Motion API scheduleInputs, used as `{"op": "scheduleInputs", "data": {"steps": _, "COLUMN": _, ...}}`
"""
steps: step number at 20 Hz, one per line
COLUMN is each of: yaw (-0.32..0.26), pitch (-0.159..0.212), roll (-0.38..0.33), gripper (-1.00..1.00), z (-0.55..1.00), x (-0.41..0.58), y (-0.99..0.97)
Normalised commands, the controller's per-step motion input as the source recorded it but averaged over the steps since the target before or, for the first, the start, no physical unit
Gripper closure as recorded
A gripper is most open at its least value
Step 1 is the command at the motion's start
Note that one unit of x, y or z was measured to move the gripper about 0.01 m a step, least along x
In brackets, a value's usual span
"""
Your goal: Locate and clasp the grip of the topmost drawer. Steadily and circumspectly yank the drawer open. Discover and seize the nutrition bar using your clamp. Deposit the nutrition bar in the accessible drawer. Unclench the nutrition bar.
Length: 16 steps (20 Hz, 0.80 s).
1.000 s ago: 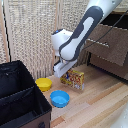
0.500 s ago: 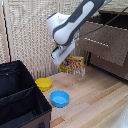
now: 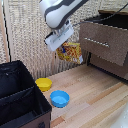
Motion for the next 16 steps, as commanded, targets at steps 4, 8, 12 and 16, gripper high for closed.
{"op": "scheduleInputs", "data": {"steps": 4, "yaw": -0.213, "pitch": 0.108, "roll": 0.139, "gripper": 1.00, "z": 0.66, "x": 0.000, "y": -0.25}}
{"op": "scheduleInputs", "data": {"steps": 8, "yaw": -0.205, "pitch": 0.061, "roll": 0.121, "gripper": 1.00, "z": 0.73, "x": 0.110, "y": -0.23}}
{"op": "scheduleInputs", "data": {"steps": 12, "yaw": -0.201, "pitch": 0.013, "roll": 0.101, "gripper": 1.00, "z": 0.72, "x": 0.218, "y": -0.16}}
{"op": "scheduleInputs", "data": {"steps": 16, "yaw": -0.182, "pitch": 0.000, "roll": 0.107, "gripper": 1.00, "z": 0.55, "x": 0.319, "y": 0.00}}
